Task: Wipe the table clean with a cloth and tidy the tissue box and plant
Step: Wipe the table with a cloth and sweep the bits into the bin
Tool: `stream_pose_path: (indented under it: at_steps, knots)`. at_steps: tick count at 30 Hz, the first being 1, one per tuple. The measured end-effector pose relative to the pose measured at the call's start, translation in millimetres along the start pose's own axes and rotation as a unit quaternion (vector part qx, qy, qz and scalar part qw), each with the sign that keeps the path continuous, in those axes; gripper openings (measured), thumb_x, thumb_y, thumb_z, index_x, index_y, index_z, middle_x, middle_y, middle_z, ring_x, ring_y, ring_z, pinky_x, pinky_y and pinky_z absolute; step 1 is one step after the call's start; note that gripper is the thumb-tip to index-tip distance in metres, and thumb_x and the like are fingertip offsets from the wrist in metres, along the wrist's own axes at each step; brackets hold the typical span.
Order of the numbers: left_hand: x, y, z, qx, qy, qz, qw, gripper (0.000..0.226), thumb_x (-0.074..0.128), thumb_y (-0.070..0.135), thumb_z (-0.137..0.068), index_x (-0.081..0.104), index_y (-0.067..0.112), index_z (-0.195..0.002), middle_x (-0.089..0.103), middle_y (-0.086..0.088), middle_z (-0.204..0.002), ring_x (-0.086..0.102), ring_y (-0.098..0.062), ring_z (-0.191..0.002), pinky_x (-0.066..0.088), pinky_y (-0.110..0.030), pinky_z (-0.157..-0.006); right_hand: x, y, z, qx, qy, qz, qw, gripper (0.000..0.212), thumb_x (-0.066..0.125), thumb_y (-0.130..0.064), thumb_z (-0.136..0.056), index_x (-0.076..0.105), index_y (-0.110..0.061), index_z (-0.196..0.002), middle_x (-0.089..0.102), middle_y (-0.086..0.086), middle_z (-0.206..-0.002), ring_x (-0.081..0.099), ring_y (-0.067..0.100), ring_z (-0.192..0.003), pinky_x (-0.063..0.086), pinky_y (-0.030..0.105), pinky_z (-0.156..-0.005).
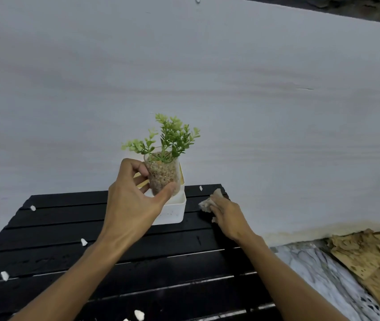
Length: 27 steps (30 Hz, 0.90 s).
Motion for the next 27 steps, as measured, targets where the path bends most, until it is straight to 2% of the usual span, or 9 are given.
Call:
stream_pose_path:
  at_steps: [2,5,10,13,18,20,22,25,27]
  knots:
    - [-0.8,-0.5,-0.7,-0.003,-0.002,0.005,1.0,0.049,0.086,0.022,-0.069,0.042,0.021,-0.092,0.062,0.016,-0.109,0.065,0.001,-0.098,0.053,-0.012,-0.074,-5.4,7.1,-10.3,0.041,0.094,-0.035,0.994,0.03,0.045,-0.015,-0.105,0.066,-0.03,-0.089,0.065,-0.016,-0.095,0.065,0.006,-0.085,0.06,0.029,-0.065]
    - [-2.6,-0.2,-2.7,-0.003,-0.003,0.004,1.0,0.049,0.086,0.022,-0.068,0.042,0.021,-0.091,0.062,0.013,-0.111,0.066,-0.001,-0.099,0.054,-0.013,-0.076,2.2,16.9,-43.8,0.098,0.187,0.009,0.977,0.025,0.047,-0.017,-0.105,0.071,-0.013,-0.101,0.063,0.003,-0.107,0.063,0.02,-0.096,0.055,0.036,-0.078]
    - [-7.1,-0.8,-5.8,0.001,-0.003,0.013,1.0,0.049,0.085,0.021,-0.068,0.042,0.021,-0.09,0.065,0.011,-0.11,0.067,-0.002,-0.097,0.054,-0.016,-0.078,30.8,18.9,-77.8,0.219,0.168,0.139,0.951,0.033,0.042,-0.029,-0.107,0.068,-0.012,-0.119,0.048,0.009,-0.135,0.047,0.029,-0.127,0.045,0.047,-0.096]
    - [-9.8,-1.8,-7.8,0.003,-0.004,0.013,1.0,0.049,0.085,0.021,-0.067,0.042,0.021,-0.09,0.065,0.009,-0.11,0.067,-0.002,-0.098,0.055,-0.017,-0.079,45.6,10.2,-81.0,0.147,0.135,0.197,0.96,0.036,0.038,-0.026,-0.107,0.068,-0.01,-0.12,0.052,0.017,-0.132,0.044,0.033,-0.128,0.041,0.043,-0.102]
    - [-10.2,1.7,-4.2,0.004,-0.008,0.016,1.0,0.049,0.085,0.022,-0.067,0.042,0.021,-0.09,0.063,0.011,-0.11,0.066,0.0,-0.097,0.053,-0.013,-0.078,40.0,-10.6,-62.5,-0.015,0.014,0.123,0.992,0.021,0.054,-0.017,-0.101,0.075,-0.012,-0.098,0.061,0.011,-0.102,0.058,0.023,-0.085,0.051,0.036,-0.081]
    - [-11.3,3.7,-1.5,0.002,-0.01,0.016,1.0,0.049,0.085,0.023,-0.067,0.042,0.022,-0.09,0.063,0.011,-0.11,0.066,-0.001,-0.098,0.053,-0.014,-0.078,19.3,-19.2,-50.0,-0.002,-0.045,0.06,0.997,0.024,0.057,-0.019,-0.101,0.072,-0.008,-0.085,0.064,0.008,-0.089,0.059,0.017,-0.074,0.051,0.028,-0.071]
    - [-12.3,5.6,0.3,0.001,-0.013,0.018,1.0,0.048,0.085,0.023,-0.068,0.042,0.023,-0.09,0.064,0.01,-0.111,0.067,-0.004,-0.099,0.054,-0.016,-0.08,-7.4,-17.5,-39.6,0.053,-0.072,0.035,0.995,0.026,0.058,-0.022,-0.101,0.071,-0.006,-0.086,0.064,0.0,-0.078,0.059,0.009,-0.063,0.045,0.011,-0.057]
    - [-14.2,8.8,1.3,0.006,-0.012,0.012,1.0,0.048,0.084,0.024,-0.067,0.041,0.023,-0.089,0.063,0.008,-0.112,0.067,-0.005,-0.1,0.055,-0.018,-0.081,-29.0,-2.0,-38.8,0.102,0.0,0.004,0.995,0.031,0.054,-0.024,-0.103,0.069,-0.006,-0.083,0.065,0.0,-0.064,0.058,0.004,-0.045,0.039,0.009,-0.044]
    - [-14.2,10.5,1.2,0.009,-0.011,0.01,1.0,0.049,0.085,0.024,-0.067,0.041,0.024,-0.089,0.063,0.008,-0.112,0.066,-0.005,-0.101,0.055,-0.018,-0.081,-24.1,9.9,-47.6,0.115,0.07,0.012,0.991,0.033,0.052,-0.02,-0.104,0.067,-0.001,-0.08,0.067,0.007,-0.07,0.062,0.014,-0.052,0.041,0.011,-0.047]
Point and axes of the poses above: each hand's wrist, its own z-axis away from the middle knuckle, its own x-axis out of the palm, y = z × x, the point moved 5 cm from there along -z, towards the middle knuckle
